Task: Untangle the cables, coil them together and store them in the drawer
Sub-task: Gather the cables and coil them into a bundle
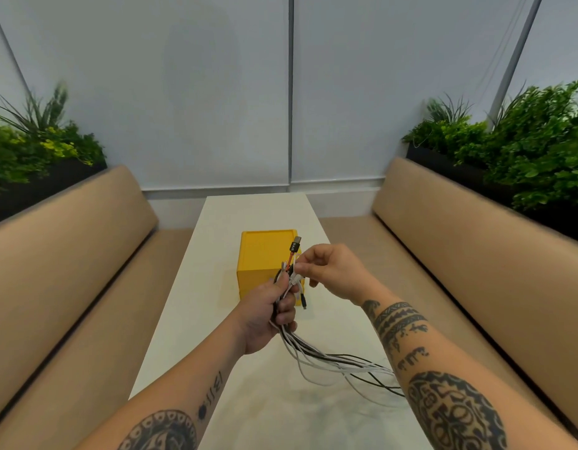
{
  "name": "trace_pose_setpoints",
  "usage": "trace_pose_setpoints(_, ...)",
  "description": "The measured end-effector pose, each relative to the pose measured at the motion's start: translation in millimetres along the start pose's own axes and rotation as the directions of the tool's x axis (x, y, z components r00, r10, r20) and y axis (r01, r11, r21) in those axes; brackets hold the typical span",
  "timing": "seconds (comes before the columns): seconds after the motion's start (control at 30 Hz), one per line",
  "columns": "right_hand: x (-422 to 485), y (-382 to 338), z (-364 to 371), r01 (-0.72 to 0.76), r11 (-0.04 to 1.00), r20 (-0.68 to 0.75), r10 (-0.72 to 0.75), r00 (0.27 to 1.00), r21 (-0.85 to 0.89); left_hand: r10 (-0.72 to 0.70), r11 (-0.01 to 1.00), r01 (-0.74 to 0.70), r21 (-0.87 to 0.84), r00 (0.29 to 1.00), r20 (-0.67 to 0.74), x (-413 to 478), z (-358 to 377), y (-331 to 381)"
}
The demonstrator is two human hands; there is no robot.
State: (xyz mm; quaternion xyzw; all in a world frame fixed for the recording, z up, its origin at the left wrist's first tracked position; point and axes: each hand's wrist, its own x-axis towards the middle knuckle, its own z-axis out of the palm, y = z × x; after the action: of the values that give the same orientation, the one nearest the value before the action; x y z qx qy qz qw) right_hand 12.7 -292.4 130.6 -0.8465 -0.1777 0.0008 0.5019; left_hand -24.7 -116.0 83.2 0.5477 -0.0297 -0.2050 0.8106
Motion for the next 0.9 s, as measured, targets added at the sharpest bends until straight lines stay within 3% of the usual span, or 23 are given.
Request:
trace_pose_setpoints(0.13,-8,4,-2,-0.045,0.987,-0.036,0.051,0.998,0.154,0.036,0.998,-0.035,-0.043,0.999,0.023,-2,1,-2)
trace_pose_setpoints(0.23,-10,2,0,-0.224,0.938,-0.148,0.269,0.952,0.264,0.046,0.994,-0.039,-0.101,0.997,0.060,-6,0,-4)
trace_pose_setpoints(0.37,-6,-12,3,-0.500,0.819,0.029,0.514,0.858,0.282,0.019,0.998,-0.013,-0.067,0.995,0.097,-8,0,-7)
trace_pose_setpoints(0.57,8,-25,-4,-0.541,0.732,0.169,0.523,0.836,0.414,0.001,1.000,0.001,-0.017,0.995,0.097,-9,-7,-14)
trace_pose_setpoints(0.63,9,-29,-6,-0.594,0.667,0.223,0.561,0.798,0.450,-0.002,1.000,0.002,0.000,0.994,0.110,-11,-11,-16)
trace_pose_setpoints(0.8,4,-26,-2,-0.733,0.614,0.258,0.688,0.679,0.292,-0.007,0.998,-0.001,0.065,0.993,0.122,-15,-10,-17)
trace_pose_setpoints(0.9,5,-19,0,-0.731,0.598,0.320,0.658,0.682,0.329,-0.026,0.995,0.015,0.098,0.993,0.116,-15,-8,-14)
